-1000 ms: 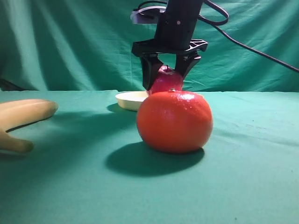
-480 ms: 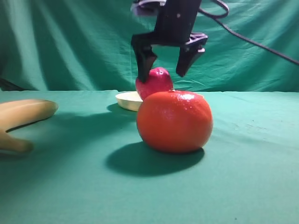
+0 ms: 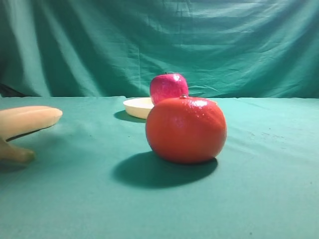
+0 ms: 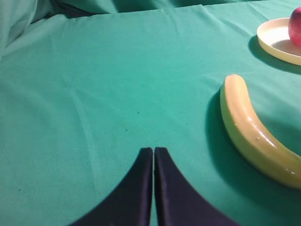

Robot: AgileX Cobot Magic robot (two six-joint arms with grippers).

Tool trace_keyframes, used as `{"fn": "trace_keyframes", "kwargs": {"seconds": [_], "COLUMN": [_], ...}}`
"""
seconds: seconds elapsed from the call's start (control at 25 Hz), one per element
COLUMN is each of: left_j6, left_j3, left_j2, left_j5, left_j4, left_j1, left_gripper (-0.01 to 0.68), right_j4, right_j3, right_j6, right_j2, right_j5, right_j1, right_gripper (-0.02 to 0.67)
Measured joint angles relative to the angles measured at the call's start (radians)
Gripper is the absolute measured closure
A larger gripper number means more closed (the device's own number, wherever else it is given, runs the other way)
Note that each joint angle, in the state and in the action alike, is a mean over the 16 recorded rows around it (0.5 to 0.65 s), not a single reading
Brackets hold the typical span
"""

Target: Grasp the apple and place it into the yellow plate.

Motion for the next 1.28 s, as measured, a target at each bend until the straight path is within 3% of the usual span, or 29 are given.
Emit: {"fn": "trace_keyframes", "kwargs": {"seconds": [0.44,0.96,1.28], "left_j6": [0.000,0.000,0.000], "left_j3": [0.000,0.000,0.000], "left_j2": [0.000,0.000,0.000], "left_j5": [0.000,0.000,0.000], "left_j4": [0.000,0.000,0.000], "left_j1": [0.000,0.000,0.000], "left_gripper": [0.673,0.673,0.673], "right_j4": [0.092,0.162,0.177], "right_j3": [0.131,0.568,0.717], "right_j6": [0.042,-0.025,-0.046], "right_j2": [-0.313,-0.846,-1.113], "right_j5": [0.101,-0.079,-0.102], "right_j1": [0.000,0.000,0.000], "right_gripper": [0.649,0.649,0.649]}}
